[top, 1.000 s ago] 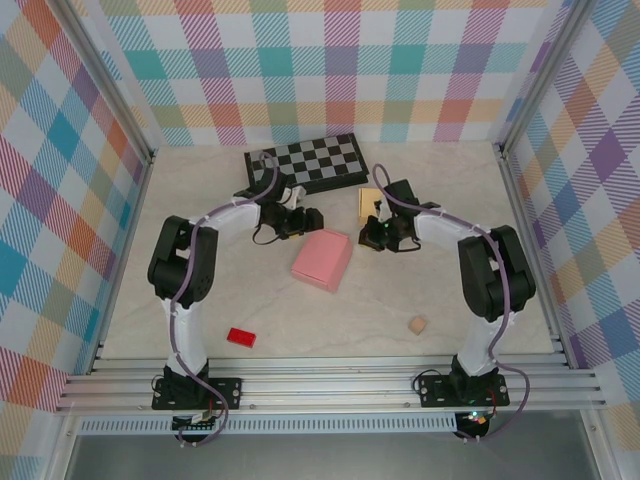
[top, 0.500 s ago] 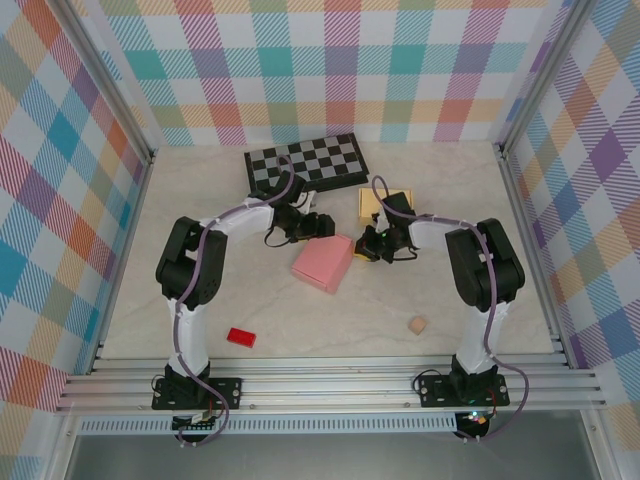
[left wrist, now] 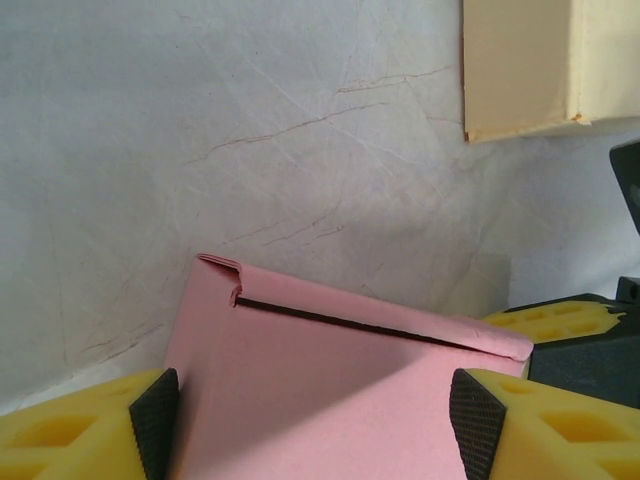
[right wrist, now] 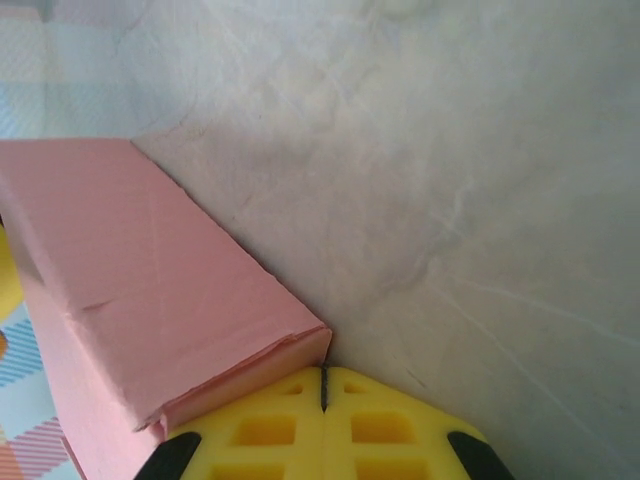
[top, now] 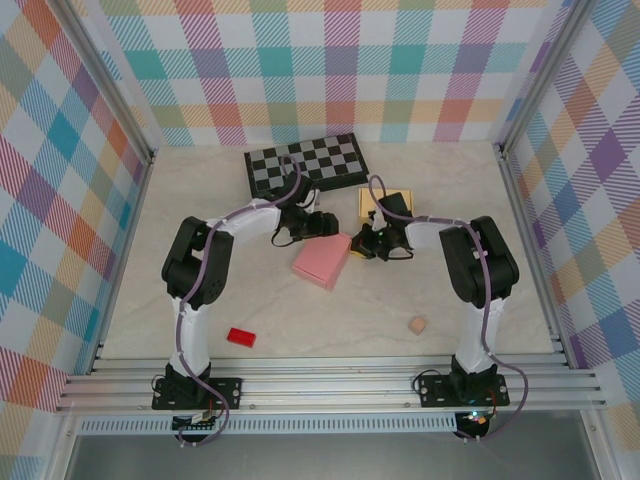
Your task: Fold the paper box
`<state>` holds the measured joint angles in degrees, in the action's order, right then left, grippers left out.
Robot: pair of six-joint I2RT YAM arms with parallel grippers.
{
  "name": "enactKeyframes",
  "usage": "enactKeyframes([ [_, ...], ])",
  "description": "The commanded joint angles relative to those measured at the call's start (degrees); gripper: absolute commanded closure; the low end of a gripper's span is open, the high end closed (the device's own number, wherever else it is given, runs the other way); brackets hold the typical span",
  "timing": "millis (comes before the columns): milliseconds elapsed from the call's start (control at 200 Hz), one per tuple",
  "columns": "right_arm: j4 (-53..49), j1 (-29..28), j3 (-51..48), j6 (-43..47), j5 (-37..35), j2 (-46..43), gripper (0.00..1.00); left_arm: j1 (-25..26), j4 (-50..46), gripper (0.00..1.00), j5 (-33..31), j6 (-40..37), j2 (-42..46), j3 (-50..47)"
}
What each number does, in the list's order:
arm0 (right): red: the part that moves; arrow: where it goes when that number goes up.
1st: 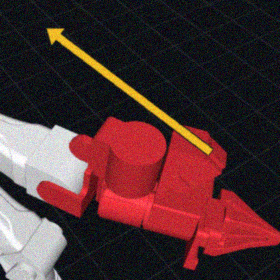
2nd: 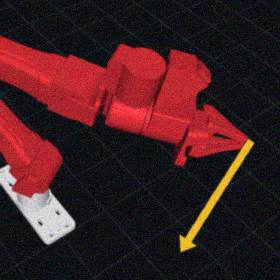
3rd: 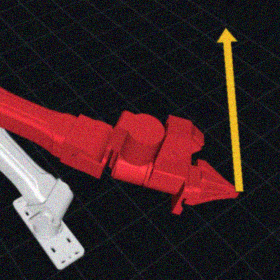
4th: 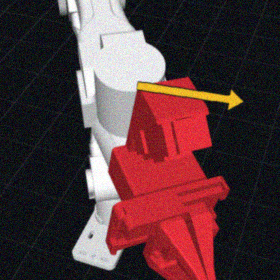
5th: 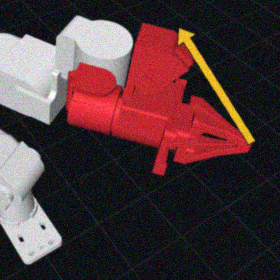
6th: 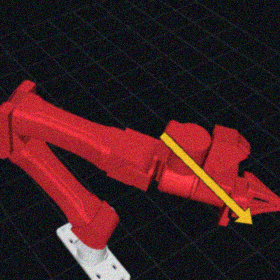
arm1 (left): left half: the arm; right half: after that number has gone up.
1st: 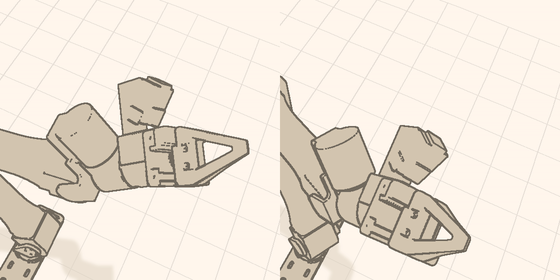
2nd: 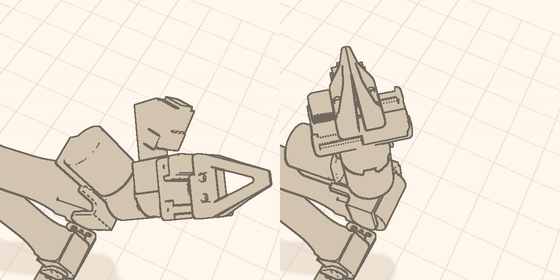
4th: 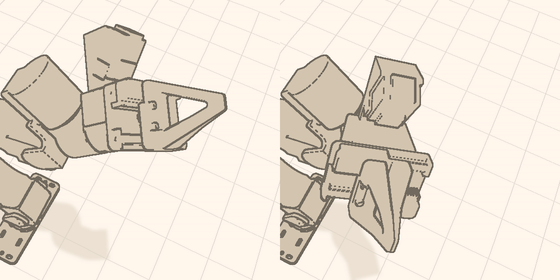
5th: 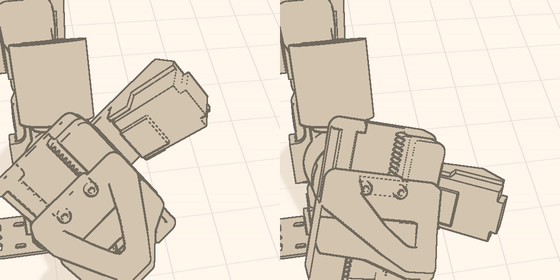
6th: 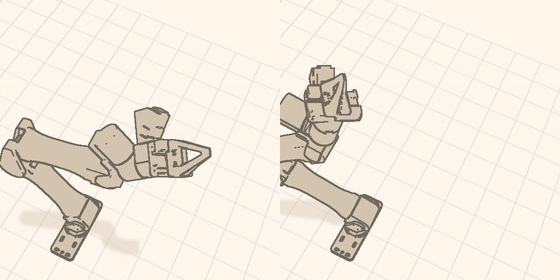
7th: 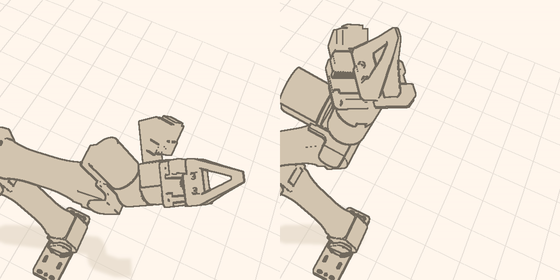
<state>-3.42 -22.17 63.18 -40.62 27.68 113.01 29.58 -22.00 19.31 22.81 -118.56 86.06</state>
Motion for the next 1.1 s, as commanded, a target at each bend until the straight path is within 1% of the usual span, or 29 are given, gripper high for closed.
enactKeyframes([
  [0, 17.2, -6.54, 4.18, -3.71, 9.33, -1.92, 1.0, 9.88, 10.69, 0.29, 18.77, 5.35, -2.01, 1.09],
  [85, 18.63, -7.05, 3.63, -5.5, 7.5, -3.03, 1.0, 10.04, 11.89, 0.29, 18.88, 6.67, -2.28, 0.7],
  [165, 16.51, -7.07, 3.71, -5.29, 5.23, -3.43, 1.0, 9.97, 11.15, 0.29, 17.83, 6.43, -2.3, 0.99],
  [275, 10.39, -6.88, 2.83, -3.12, 0.1, -4.6, 1.0, 9.24, 6.59, 0.29, 13.63, 4.1, -2.07, 2.41],
  [290, 9.61, -6.84, 2.55, -2.99, -0.57, -4.82, 1.0, 9.07, 4.62, 0.29, 13.01, 3.93, -2.04, 2.58],
  [475, 3.65, -5.99, -2.09, 0.89, -4.3, -8.19, 1.0, 4.17, 0.13, 0.27, 8.66, 3.66, -1.09, 2.36],
  [585, -2.51, -5.1, -2.92, 3.68, -7.0, -9.82, 1.0, 1.15, -1.92, 0.25, 6.7, 2.87, -0.43, 2.53],
  [750, -9.99, -2.97, -4.54, 6.31, -11.17, -12.75, 1.0, -2.6, -2.95, 0.22, 6.34, 2.96, 1.23, 1.86],
  [885, -14.41, -2.07, -6.87, 7.56, -13.63, -16.81, 1.0, -4.96, -2.94, 0.2, 5.74, 3.27, 4.62, -0.65],
  [950, -16.36, -2.11, -7.76, 7.3, -13.6, -18.73, 1.0, -5.98, -3.17, 0.2, 5.27, 3.45, 6.94, -2.67],
  [1100, -16.88, -3.58, -12.74, 1.88, -12.43, -24.05, 1.0, -6.56, 0.03, 0.19, 5.09, 3.52, 14.81, -12.86],
])
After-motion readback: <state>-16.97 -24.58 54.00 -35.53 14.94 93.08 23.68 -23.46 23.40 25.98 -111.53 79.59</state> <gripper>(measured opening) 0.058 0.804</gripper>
